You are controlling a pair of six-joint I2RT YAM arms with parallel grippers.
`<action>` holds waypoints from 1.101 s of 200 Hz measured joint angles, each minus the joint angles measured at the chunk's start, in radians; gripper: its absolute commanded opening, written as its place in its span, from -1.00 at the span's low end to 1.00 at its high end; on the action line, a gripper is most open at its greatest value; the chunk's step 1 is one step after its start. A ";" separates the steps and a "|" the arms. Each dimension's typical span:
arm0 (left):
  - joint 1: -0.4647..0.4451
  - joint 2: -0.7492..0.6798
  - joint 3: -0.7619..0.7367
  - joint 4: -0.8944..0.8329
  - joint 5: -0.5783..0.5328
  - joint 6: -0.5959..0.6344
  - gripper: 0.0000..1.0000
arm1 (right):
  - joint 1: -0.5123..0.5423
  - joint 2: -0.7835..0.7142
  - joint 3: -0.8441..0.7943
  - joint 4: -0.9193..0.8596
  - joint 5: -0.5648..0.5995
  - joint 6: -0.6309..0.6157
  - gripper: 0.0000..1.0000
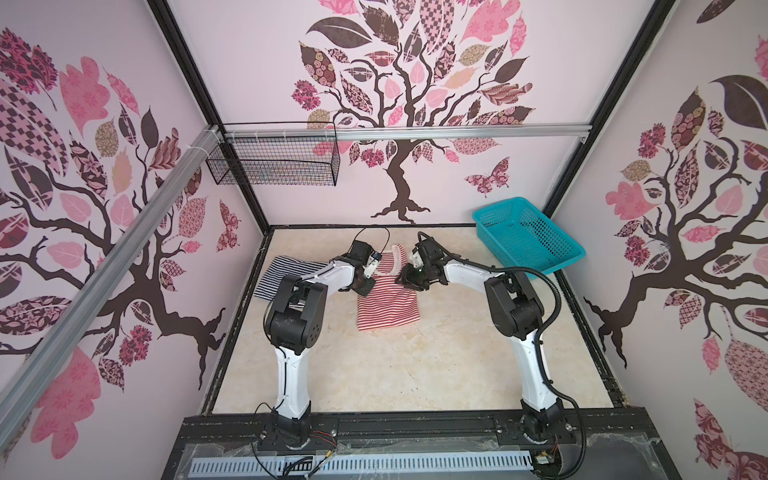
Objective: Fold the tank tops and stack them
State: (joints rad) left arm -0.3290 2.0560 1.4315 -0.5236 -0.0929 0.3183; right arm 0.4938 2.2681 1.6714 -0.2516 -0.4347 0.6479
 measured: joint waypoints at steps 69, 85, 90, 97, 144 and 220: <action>0.000 -0.086 -0.047 -0.060 -0.053 -0.031 -0.29 | 0.010 -0.191 -0.252 0.123 -0.018 0.002 0.18; 0.001 -0.177 -0.095 -0.071 -0.031 -0.027 -0.19 | 0.021 -0.285 -0.310 0.114 -0.003 0.001 0.22; 0.001 -0.211 -0.114 -0.074 -0.021 -0.020 -0.14 | 0.027 -0.315 -0.325 0.108 0.010 0.000 0.23; 0.000 -0.260 -0.140 -0.079 -0.005 -0.008 -0.09 | 0.037 -0.356 -0.344 0.105 0.024 0.000 0.24; -0.045 -0.563 -0.422 -0.062 0.090 0.123 0.02 | 0.077 -0.554 -0.617 0.119 0.051 0.029 0.26; -0.171 -0.681 -0.796 0.181 -0.031 0.293 0.03 | 0.081 -0.570 -0.857 0.278 -0.007 0.156 0.27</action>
State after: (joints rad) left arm -0.4999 1.3746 0.6353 -0.3424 -0.1234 0.6117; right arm 0.5751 1.6981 0.8146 0.0261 -0.4416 0.8043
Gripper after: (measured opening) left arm 0.517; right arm 0.637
